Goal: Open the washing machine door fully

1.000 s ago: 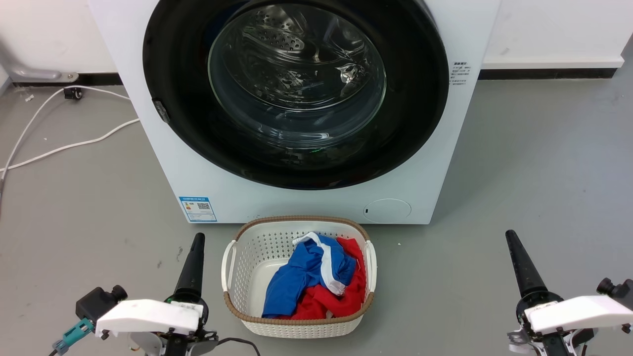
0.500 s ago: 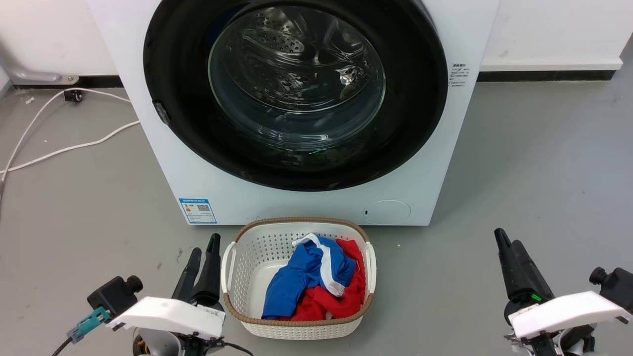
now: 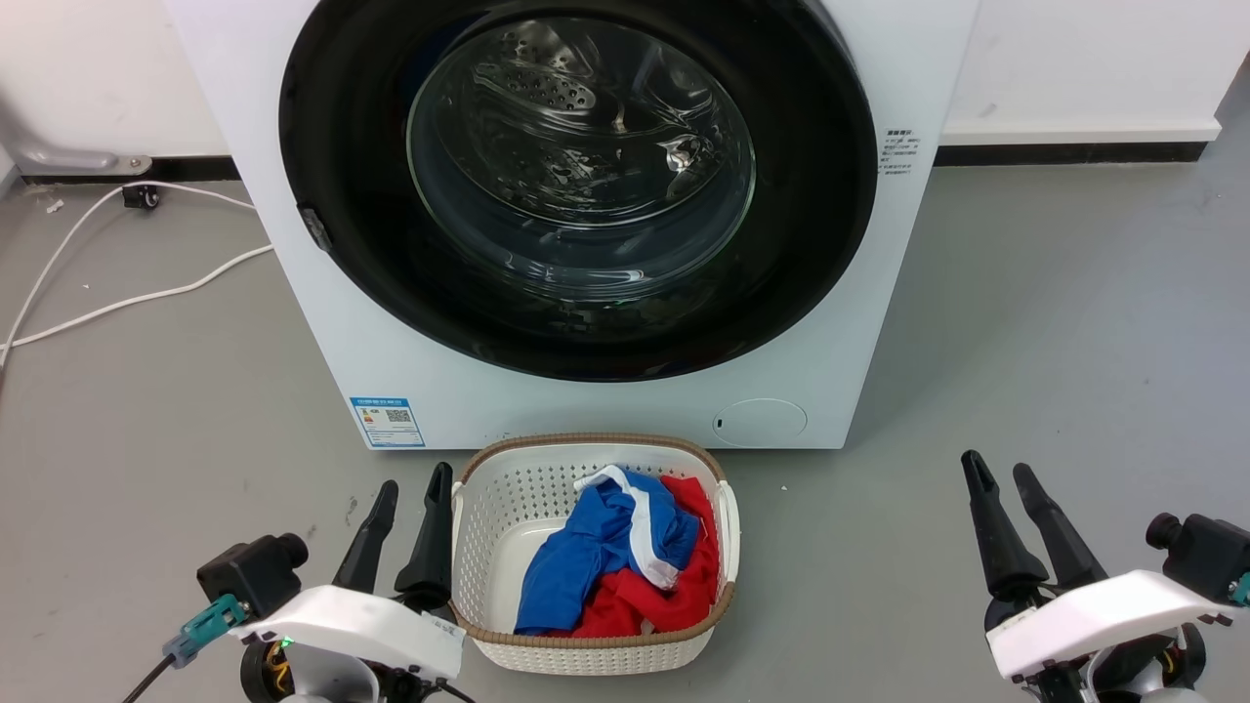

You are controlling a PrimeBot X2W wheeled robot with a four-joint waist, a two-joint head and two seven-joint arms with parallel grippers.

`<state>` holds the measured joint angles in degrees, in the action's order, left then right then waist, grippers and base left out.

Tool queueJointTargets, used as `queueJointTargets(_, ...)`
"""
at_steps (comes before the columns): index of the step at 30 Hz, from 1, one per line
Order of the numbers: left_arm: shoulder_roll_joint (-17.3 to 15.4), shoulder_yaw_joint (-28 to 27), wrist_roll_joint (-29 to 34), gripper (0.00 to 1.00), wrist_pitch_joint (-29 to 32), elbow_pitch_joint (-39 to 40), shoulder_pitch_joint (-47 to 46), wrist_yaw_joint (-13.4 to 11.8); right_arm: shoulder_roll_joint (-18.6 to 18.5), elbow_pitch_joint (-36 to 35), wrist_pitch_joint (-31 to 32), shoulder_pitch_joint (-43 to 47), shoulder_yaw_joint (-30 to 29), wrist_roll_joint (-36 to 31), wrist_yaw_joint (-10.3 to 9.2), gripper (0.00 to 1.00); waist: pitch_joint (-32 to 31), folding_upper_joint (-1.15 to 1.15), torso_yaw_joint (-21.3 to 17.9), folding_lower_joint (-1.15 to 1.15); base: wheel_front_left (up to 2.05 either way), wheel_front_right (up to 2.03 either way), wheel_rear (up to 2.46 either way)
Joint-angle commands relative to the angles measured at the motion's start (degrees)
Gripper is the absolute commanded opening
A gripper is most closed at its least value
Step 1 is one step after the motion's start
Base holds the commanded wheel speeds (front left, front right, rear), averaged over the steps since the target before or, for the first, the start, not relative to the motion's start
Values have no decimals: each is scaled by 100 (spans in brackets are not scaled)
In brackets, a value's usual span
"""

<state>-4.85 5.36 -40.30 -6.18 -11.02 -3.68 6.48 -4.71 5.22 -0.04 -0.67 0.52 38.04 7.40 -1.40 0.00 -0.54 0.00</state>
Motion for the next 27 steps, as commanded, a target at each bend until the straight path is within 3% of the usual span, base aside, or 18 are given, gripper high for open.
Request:
queueJointTargets(1, -48, 36, 198, 100, -58, 65, -86, -24, -50, -121, -25, -7, 23, -222, 7, 100, -4, 0, -1, 0, 0, 0, 0)
queueJointTargets(27, -148, 193, 1745, 100, -445, 30, -157, -186, 57, -399, -52, 134, -57, -2036, 10, 100, -64, 0, -18, 0, 0, 0, 0)
